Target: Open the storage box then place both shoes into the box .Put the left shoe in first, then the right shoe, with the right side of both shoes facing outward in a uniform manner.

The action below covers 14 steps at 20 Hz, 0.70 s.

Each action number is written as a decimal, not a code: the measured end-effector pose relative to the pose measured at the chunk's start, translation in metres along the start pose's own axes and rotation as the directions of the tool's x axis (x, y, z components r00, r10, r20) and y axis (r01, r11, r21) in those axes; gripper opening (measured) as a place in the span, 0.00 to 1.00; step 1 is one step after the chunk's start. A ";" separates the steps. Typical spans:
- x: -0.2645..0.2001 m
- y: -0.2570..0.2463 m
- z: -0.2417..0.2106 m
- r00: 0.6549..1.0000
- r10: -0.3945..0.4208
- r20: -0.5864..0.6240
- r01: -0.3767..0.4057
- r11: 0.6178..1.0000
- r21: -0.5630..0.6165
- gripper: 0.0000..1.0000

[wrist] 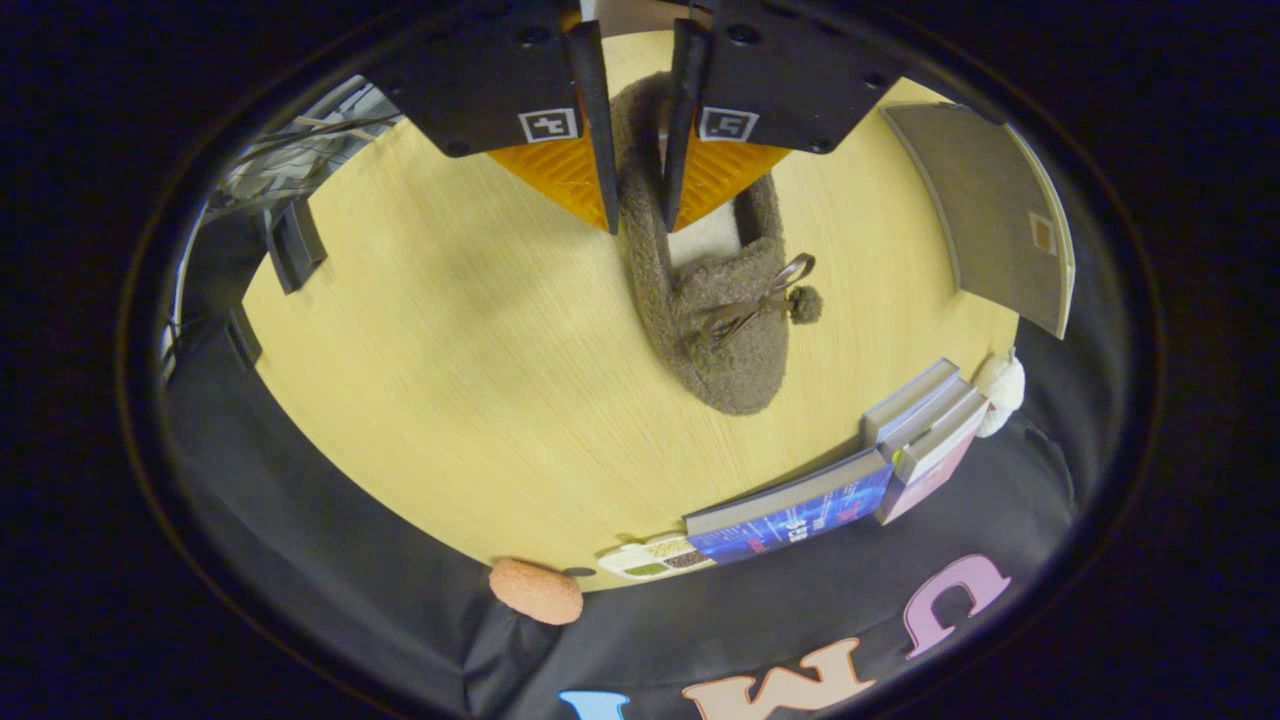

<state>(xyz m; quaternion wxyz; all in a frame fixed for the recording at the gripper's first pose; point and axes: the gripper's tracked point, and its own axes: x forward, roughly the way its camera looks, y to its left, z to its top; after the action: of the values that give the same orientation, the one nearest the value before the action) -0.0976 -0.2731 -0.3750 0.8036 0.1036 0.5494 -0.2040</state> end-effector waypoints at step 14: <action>0.007 0.008 -0.004 0.991 0.098 -0.091 -0.078 0.977 0.198 0.03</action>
<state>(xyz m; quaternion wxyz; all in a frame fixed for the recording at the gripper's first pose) -0.0948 -0.2660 -0.3838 0.7695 0.2155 0.5614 -0.2153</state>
